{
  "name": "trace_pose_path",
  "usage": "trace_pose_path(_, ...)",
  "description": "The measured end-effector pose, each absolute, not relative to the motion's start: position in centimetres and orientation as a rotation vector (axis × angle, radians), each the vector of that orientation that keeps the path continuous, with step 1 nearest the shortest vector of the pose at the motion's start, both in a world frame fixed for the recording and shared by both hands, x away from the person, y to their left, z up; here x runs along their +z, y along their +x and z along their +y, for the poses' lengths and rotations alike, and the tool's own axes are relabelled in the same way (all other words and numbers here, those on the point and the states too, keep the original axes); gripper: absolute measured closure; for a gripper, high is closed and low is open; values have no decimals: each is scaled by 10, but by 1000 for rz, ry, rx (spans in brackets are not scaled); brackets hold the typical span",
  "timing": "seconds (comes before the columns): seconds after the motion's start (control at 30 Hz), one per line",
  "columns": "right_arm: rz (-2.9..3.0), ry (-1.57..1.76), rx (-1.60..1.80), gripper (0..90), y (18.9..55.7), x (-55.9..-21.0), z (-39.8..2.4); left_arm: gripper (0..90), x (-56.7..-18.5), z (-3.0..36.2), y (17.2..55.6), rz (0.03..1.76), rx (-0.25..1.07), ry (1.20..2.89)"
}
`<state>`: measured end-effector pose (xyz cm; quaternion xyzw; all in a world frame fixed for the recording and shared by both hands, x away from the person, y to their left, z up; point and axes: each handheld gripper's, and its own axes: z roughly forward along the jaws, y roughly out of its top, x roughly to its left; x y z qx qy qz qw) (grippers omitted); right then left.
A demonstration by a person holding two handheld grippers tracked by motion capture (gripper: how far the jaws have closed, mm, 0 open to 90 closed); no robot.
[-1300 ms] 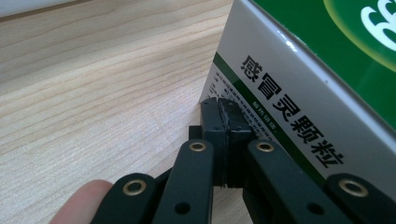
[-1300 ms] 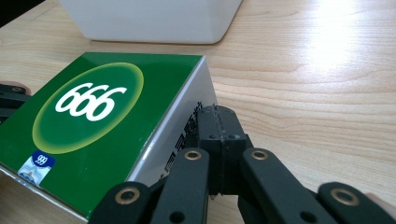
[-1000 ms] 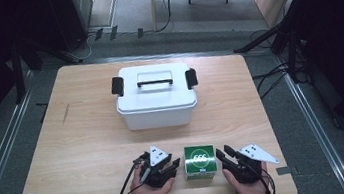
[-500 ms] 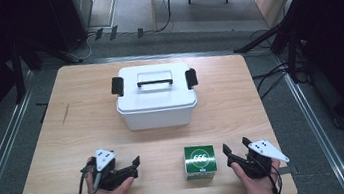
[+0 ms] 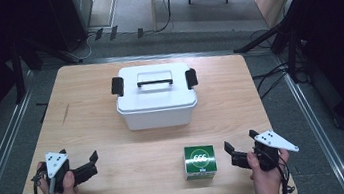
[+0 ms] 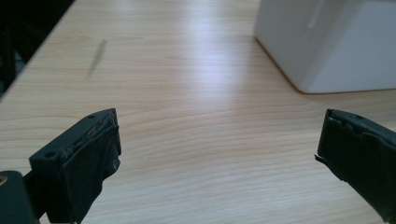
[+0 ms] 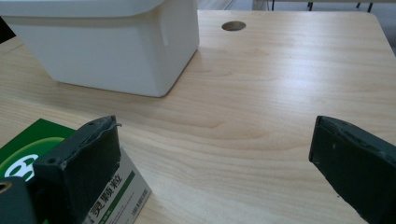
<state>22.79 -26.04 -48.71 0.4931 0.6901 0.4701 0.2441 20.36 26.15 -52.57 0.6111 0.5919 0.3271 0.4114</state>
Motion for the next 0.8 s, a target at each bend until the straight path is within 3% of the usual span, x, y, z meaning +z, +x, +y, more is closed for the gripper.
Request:
trace_pose_path(0.33, 1943, 1195, 1276, 129, 250, -460, -256, 0, -541, 292, 211, 1590, 865, 1563)
trace_pose_path(0.6, 2068, 1082, 1246, 130, 276, -430, -246, 0, -549, 296, 219, 1590, 854, 1574)
trace_pose_path(0.7, 2109, 1061, 1221, 211, 285, -419, -243, 0, -550, 296, 221, 1587, 852, 1568)
trace_pose_path(0.8, 2171, 1046, 1213, 215, 295, -409, -237, 0, -551, 295, 224, 1612, 883, 1572)
